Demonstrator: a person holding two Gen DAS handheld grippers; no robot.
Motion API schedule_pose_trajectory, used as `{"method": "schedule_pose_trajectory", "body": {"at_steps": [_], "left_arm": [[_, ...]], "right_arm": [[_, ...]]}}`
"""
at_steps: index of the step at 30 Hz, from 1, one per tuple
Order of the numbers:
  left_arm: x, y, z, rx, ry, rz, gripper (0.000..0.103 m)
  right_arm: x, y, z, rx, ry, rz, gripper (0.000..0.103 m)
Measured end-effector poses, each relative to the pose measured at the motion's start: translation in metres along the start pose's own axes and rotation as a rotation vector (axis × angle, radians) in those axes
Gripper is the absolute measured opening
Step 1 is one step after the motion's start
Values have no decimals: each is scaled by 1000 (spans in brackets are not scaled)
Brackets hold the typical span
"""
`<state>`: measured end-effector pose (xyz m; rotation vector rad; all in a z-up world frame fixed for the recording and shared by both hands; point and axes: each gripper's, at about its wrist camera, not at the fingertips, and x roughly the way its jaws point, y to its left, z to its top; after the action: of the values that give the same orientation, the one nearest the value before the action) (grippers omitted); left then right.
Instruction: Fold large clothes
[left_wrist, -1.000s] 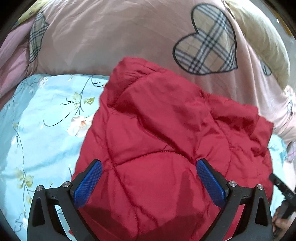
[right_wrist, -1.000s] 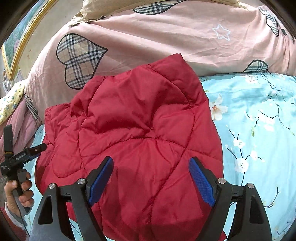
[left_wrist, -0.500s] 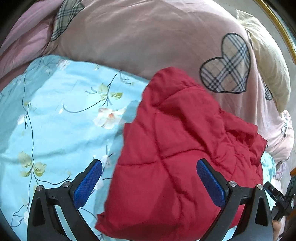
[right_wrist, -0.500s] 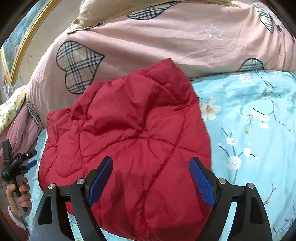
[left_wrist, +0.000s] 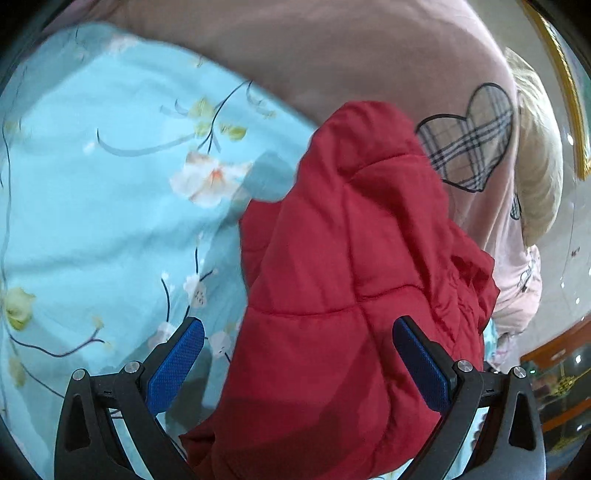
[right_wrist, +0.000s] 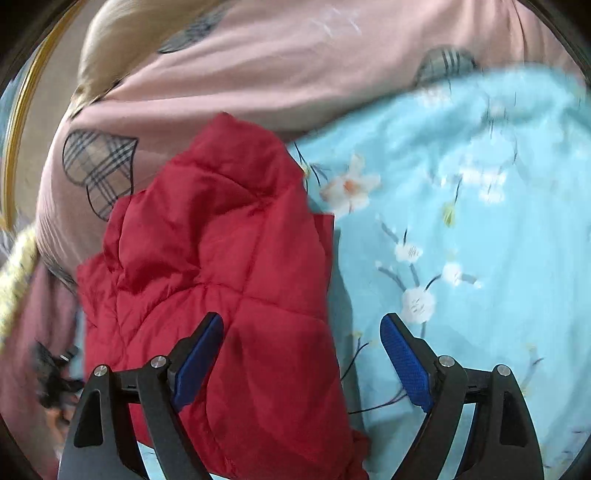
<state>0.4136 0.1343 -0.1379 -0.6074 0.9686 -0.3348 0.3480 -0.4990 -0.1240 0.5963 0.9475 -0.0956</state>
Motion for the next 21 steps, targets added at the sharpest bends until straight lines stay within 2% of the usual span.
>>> {"method": "schedule_pose_trajectory", "body": {"at_steps": [3, 5, 10, 15, 21], "left_arm": [[10, 12, 2, -58, 24, -35, 102], [18, 17, 5, -89, 41, -50, 102], [33, 13, 14, -88, 68, -53, 102], [53, -6, 22, -57, 100, -43, 102], [77, -22, 29, -38, 136, -4, 102]], "right_arm": [[15, -14, 3, 65, 43, 61, 88], [22, -22, 6, 111, 52, 95, 93], [40, -35, 13, 193, 90, 163, 98], [49, -31, 14, 206, 107, 212, 100], [65, -13, 16, 149, 167, 207, 101]]}}
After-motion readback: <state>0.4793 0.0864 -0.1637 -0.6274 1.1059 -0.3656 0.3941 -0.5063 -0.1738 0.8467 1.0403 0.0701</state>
